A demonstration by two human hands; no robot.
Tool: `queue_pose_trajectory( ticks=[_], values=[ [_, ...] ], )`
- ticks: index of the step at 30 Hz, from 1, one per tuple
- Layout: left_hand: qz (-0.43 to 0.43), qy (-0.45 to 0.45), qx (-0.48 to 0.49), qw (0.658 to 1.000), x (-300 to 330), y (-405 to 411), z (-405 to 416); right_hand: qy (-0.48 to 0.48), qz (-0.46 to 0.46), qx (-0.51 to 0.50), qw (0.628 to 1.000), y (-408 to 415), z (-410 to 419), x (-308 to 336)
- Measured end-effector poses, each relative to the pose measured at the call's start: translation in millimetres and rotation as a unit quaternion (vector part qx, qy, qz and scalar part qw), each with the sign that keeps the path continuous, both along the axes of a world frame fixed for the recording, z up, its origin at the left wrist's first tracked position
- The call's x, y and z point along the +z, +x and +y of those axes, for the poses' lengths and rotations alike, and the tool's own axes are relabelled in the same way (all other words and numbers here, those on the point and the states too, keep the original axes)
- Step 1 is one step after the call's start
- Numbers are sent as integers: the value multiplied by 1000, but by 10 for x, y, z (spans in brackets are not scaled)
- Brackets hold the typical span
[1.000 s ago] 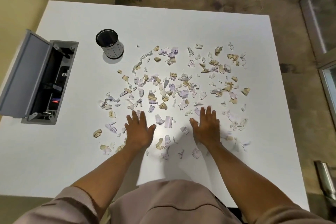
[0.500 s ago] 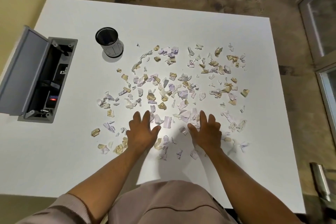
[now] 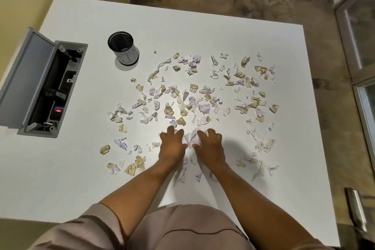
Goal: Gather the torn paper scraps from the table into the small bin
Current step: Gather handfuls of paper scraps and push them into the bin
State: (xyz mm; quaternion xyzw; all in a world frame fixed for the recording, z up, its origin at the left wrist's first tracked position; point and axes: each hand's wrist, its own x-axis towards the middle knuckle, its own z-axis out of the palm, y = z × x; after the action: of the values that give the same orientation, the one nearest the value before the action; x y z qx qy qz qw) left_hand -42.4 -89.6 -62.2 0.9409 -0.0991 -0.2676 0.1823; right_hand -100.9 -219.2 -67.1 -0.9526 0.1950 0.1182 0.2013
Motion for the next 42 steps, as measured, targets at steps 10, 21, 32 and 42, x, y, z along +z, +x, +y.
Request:
queue_pose_trajectory(
  ticks=[10,21,32,42],
  values=[
    [-2,-62,6,998,25,19,-8,-14,34,85,996,40,65,-28],
    [4,-111,60,992,19,51,122,74,-98,39,992,79,6,-46],
    [69,-217,252,940,290,351,397,350,-92,-243,900,225,-150,109],
    [57,-341,384,856,672,1058,566,607,-117,-360,699,1027,153,529]
  ],
)
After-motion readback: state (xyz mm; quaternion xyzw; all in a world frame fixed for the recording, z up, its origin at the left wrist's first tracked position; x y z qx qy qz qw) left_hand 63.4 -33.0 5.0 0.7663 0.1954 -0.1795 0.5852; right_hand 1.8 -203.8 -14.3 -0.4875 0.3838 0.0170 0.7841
